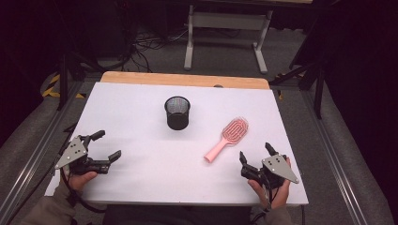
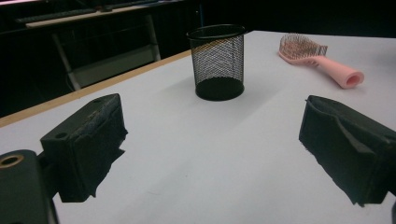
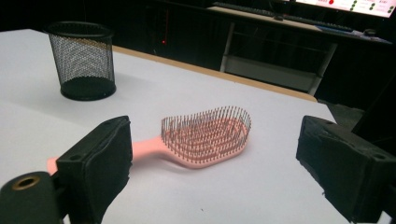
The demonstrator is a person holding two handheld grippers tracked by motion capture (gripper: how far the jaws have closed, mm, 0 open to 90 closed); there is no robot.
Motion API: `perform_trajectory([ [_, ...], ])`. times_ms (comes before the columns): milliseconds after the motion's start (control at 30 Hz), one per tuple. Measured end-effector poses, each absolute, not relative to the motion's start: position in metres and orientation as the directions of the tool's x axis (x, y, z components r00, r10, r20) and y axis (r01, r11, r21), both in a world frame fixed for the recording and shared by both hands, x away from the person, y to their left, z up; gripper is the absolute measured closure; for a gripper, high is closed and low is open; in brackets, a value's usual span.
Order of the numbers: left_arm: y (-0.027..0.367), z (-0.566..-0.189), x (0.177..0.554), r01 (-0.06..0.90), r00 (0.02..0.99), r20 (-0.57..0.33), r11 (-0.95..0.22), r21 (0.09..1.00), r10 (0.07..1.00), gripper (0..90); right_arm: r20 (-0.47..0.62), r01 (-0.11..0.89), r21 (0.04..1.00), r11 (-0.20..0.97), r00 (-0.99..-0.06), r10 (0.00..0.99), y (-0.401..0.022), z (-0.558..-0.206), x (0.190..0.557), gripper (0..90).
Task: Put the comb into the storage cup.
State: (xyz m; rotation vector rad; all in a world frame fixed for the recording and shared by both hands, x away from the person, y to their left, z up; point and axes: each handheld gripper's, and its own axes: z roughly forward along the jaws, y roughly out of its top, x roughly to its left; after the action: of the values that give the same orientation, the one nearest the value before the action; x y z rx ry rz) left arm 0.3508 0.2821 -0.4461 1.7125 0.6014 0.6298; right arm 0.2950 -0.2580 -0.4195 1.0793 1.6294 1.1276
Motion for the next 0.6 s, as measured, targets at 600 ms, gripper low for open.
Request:
perform_trajectory([
  [600,0.287,-0.446,0.345,0.060,0.732,0.095,-0.202,0.978,0.675,7.7,-0.182,0.240,0.941,0.239,-0.238,0.954,-0.240,-0.421,0.306,11.3],
])
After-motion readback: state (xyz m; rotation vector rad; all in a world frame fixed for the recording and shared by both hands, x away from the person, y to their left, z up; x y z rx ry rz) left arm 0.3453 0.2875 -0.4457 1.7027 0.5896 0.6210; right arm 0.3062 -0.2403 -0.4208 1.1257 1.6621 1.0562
